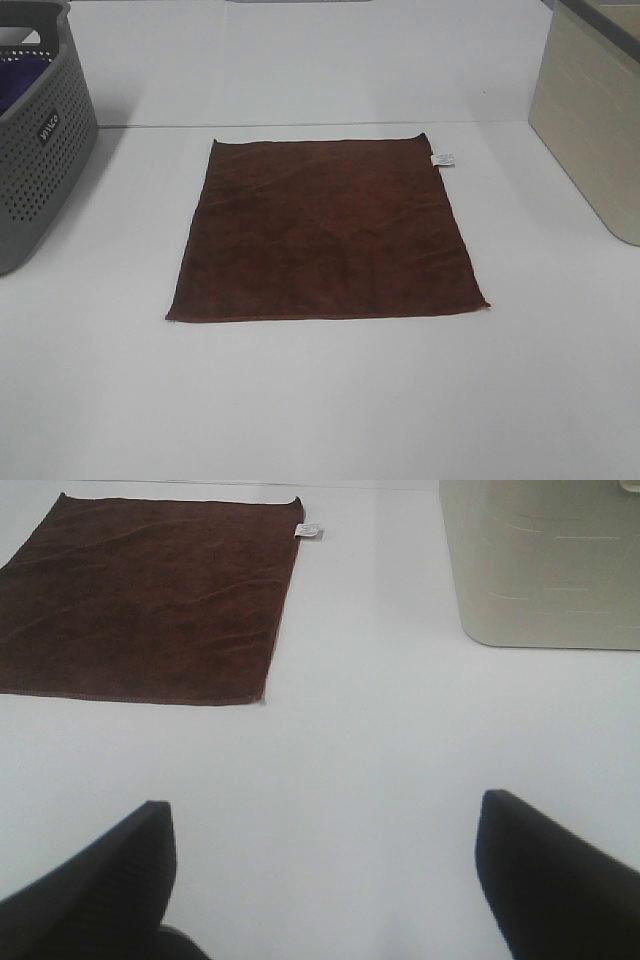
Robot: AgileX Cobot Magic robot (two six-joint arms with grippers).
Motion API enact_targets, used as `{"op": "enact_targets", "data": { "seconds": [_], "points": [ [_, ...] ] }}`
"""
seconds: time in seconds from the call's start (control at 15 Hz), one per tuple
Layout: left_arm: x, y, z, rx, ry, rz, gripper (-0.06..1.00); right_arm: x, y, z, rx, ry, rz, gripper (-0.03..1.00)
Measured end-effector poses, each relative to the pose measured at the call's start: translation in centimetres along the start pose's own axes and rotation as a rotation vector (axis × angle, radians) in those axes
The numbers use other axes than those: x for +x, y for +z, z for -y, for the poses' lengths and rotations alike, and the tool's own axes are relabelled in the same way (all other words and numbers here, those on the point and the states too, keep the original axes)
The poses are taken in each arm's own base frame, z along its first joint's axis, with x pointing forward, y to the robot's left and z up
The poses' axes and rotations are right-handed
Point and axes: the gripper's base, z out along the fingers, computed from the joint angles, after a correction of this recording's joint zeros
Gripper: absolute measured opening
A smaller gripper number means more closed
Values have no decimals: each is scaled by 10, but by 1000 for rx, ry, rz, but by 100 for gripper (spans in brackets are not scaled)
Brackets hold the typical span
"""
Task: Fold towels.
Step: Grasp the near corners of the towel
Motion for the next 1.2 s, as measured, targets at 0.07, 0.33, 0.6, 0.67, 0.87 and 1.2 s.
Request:
{"op": "enact_targets", "data": {
  "seconds": [0.07, 0.33, 0.6, 0.67, 0.87, 1.2],
  "points": [
    [0, 0, 0, 0, 0, 0, 78, 0, 0, 0, 0, 0, 0, 78],
    [0, 0, 0, 0, 0, 0, 78, 0, 0, 0, 0, 0, 0, 78],
    [0, 0, 0, 3, -1, 0, 78, 0, 0, -1, -7, 3, 1, 78],
    [0, 0, 0, 3, -2, 2, 78, 0, 0, -1, -7, 3, 1, 78],
    [-1, 0, 0, 3, -3, 9, 78, -3, 0, -1, -11, 6, 14, 77],
    [-34, 16, 1, 44, -88, 104, 78, -42, 24, 4, -17, 50, 18, 76]
  ]
}}
